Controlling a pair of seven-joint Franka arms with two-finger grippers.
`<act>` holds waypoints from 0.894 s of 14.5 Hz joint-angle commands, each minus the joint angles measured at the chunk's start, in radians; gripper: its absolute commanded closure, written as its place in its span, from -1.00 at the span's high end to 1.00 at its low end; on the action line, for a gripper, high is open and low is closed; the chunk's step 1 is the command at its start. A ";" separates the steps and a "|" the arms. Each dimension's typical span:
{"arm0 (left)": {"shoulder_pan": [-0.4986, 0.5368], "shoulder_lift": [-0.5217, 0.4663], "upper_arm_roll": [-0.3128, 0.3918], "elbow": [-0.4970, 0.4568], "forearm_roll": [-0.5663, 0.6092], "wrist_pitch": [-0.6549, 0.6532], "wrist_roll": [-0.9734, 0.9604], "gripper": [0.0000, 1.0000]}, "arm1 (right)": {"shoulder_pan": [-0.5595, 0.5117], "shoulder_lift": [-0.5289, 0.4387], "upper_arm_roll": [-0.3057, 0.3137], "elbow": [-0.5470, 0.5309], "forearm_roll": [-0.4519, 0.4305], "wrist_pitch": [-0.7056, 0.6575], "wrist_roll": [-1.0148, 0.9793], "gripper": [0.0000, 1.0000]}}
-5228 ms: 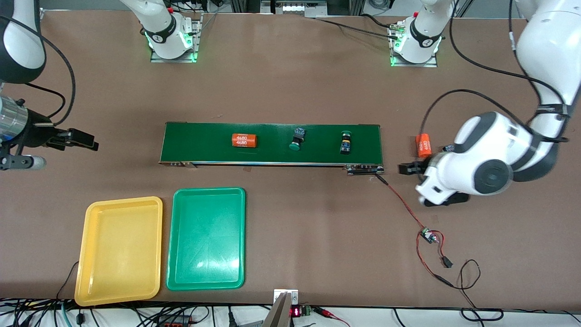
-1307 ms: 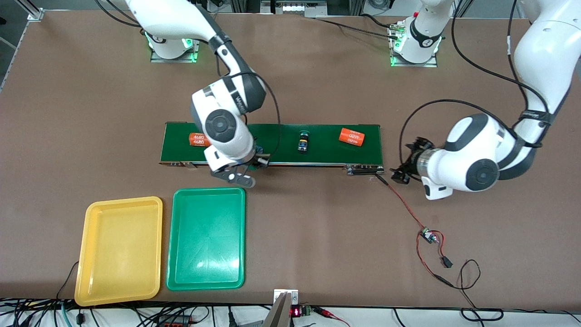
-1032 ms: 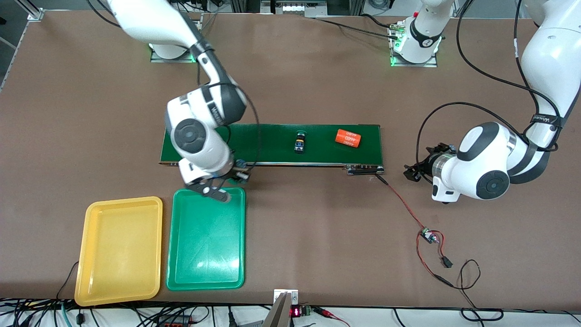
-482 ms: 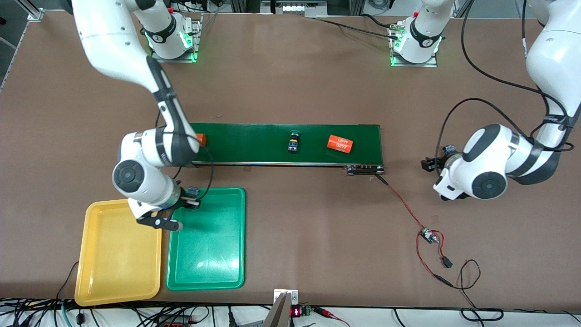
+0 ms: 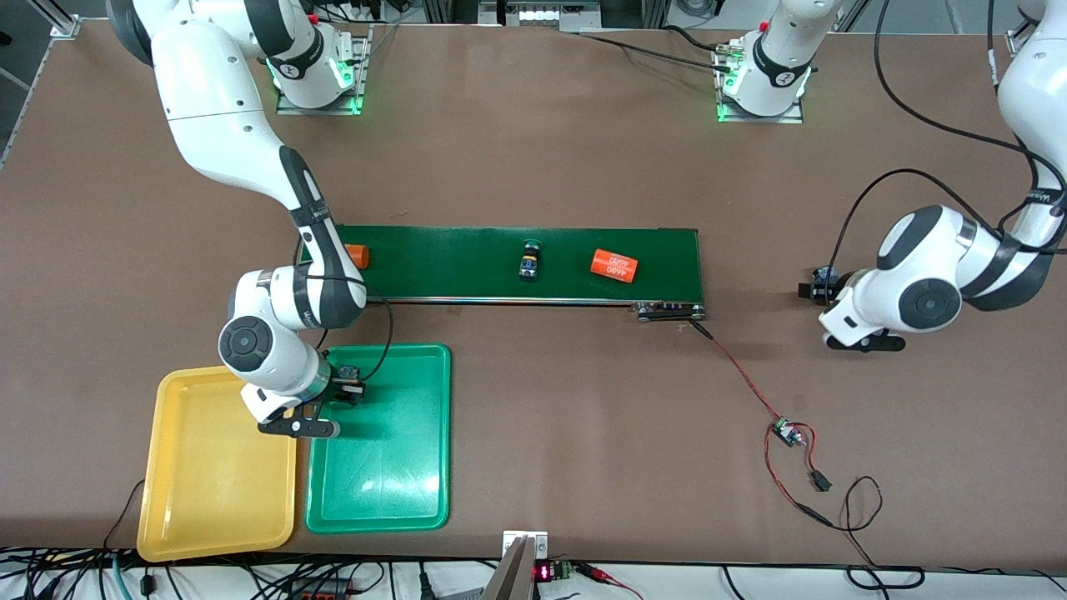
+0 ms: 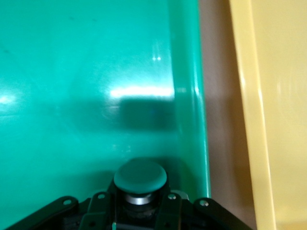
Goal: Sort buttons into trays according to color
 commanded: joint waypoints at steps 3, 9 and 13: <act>0.109 -0.020 -0.015 -0.128 0.042 0.167 0.016 0.74 | -0.024 0.028 0.007 0.026 -0.009 0.026 -0.121 -0.62; 0.105 0.009 0.059 -0.125 0.041 0.200 0.005 0.13 | -0.015 -0.021 0.013 0.027 0.036 -0.004 -0.109 1.00; 0.090 0.009 0.064 -0.125 0.039 0.209 -0.016 -0.13 | -0.008 -0.101 0.013 0.023 0.141 -0.134 -0.106 1.00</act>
